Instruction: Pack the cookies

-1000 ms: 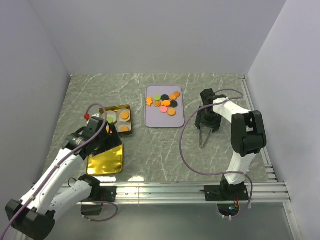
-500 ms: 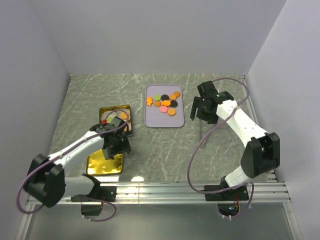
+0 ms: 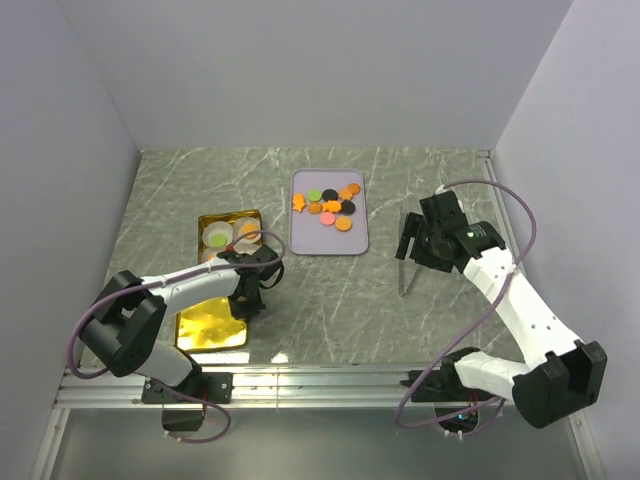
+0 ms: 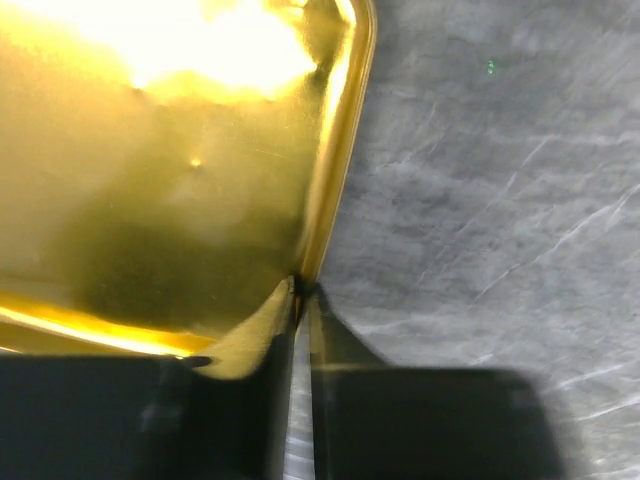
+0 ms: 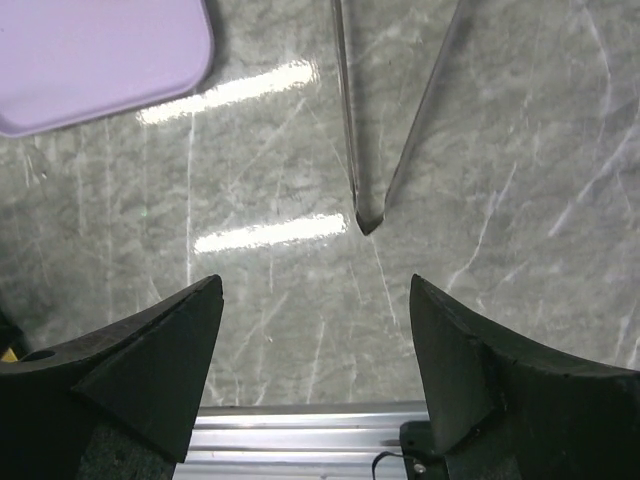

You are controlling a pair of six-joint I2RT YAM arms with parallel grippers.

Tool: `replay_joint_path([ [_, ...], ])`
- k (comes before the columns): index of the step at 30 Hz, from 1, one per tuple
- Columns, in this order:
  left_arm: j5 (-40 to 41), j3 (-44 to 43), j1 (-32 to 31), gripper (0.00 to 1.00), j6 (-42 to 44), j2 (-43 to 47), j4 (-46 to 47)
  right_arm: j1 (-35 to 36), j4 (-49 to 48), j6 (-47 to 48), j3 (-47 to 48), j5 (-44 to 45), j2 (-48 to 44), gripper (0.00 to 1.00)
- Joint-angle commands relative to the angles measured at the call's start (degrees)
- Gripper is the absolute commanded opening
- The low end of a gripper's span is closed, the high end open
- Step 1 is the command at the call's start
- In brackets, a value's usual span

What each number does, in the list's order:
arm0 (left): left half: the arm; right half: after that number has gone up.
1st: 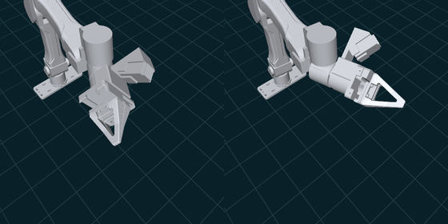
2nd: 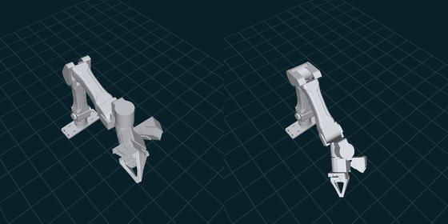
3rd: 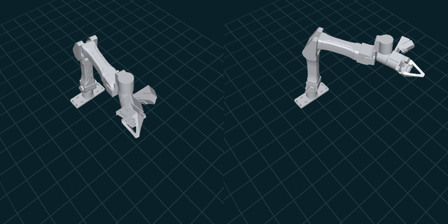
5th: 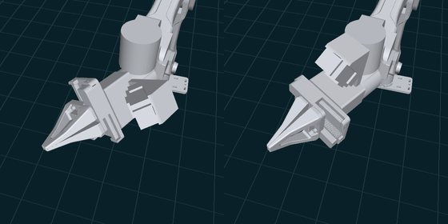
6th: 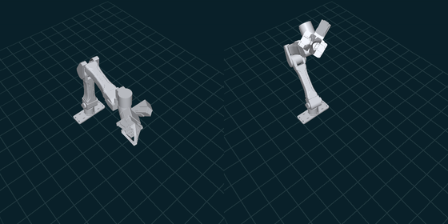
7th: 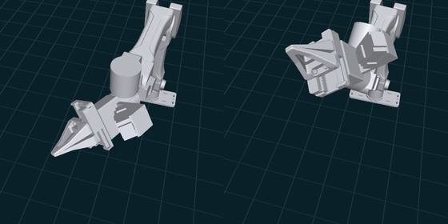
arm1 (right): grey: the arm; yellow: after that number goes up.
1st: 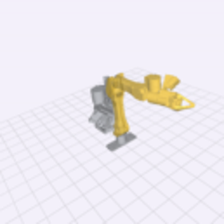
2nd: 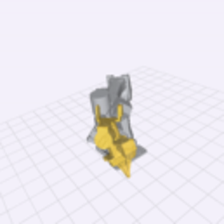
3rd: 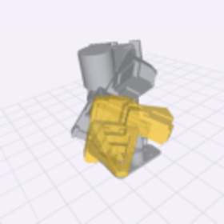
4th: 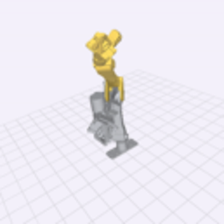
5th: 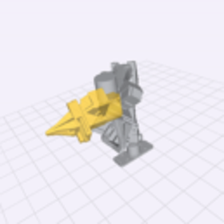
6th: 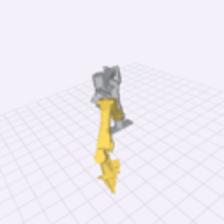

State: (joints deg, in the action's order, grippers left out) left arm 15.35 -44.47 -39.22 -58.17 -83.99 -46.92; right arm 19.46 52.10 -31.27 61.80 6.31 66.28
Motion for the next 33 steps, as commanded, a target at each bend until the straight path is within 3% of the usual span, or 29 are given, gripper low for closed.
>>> replay_joint_path([
  [1, 1.9, 1.1, -0.6, 0.0, -1.9, -0.9, 1.5, -0.2, -0.1, -0.3, -1.0, -0.2, -2.7, 0.82],
  [3, 1.5, -1.1, -0.6, 0.0, -1.0, -0.6, 0.0, -0.2, 0.1, -0.4, -0.6, -0.3, -3.5, 0.81],
  [5, 0.8, -5.2, -0.9, 0.0, -0.8, 1.4, -7.5, -0.2, 0.5, -0.4, 0.5, -1.9, -4.6, 0.81],
  [8, -1.1, -15.8, -2.6, 0.0, -1.3, 8.0, -18.4, -0.2, -0.3, 0.9, 2.4, -7.6, -5.3, 0.81],
  [11, -5.3, -25.7, -2.6, 0.0, -0.4, 14.0, -22.9, -0.2, -2.8, 1.2, 4.0, -13.7, -5.7, 0.81],
  [14, -11.2, -34.0, -2.6, 0.0, 4.3, 17.4, -20.9, -0.2, -9.1, -0.3, 5.3, -26.4, -5.6, 0.81],
  [15, -12.1, -38.2, -2.6, 0.0, 6.7, 17.8, -20.1, -0.3, -11.7, -1.1, 5.1, -34.4, -5.5, 0.82],
  [17, -14.9, -41.6, -2.6, 0.0, 10.3, 19.1, -17.0, -0.8, -20.7, -4.4, 4.8, -43.6, -4.1, 0.82],
  [18, -17.4, -44.0, -2.5, 0.0, 14.0, 19.7, -12.5, -1.2, -24.3, -6.2, 4.1, -47.7, -3.4, 0.82],
  [19, -19.2, -44.5, -2.4, 0.0, 15.7, 21.3, -10.0, -1.5, -34.1, -11.8, 3.4, -56.9, -2.0, 0.82],
  [21, -25.4, -43.9, -1.5, 0.0, 18.7, 23.6, 0.6, -1.8, -47.9, -20.8, 0.1, -63.9, -0.2, 0.82],
  [22, -27.8, -43.0, -0.9, 0.0, 19.2, 26.3, 5.6, -1.7, -63.4, -31.6, -1.0, -66.9, 1.7, 0.82],
  [25, -38.9, -38.9, 2.3, 0.0, 17.9, 30.2, 22.1, -1.6, -85.6, -48.6, -3.0, -67.3, 7.3, 0.85],
  [26, -42.5, -38.1, 3.6, 0.0, 17.0, 30.5, 25.3, -1.5, -88.3, -51.1, -2.7, -66.8, 8.9, 0.85],
  [28, -53.3, -36.0, 8.7, 0.0, 12.6, 30.7, 35.5, -0.8, -99.0, -59.1, -1.9, -66.7, 13.5, 0.86],
  [30, -59.2, -32.6, 14.5, 0.0, 4.4, 30.6, 44.7, -0.1, -107.6, -65.4, -1.5, -66.1, 16.5, 0.86],
  [31, -61.8, -31.4, 16.2, 0.0, 1.3, 30.9, 49.4, 0.5, -116.6, -71.9, -1.2, -65.7, 19.6, 0.86],
  [33, -66.3, -28.1, 19.8, 0.0, -8.6, 31.0, 63.8, 1.2, -125.7, -78.2, -0.5, -64.0, 24.4, 0.86],
])
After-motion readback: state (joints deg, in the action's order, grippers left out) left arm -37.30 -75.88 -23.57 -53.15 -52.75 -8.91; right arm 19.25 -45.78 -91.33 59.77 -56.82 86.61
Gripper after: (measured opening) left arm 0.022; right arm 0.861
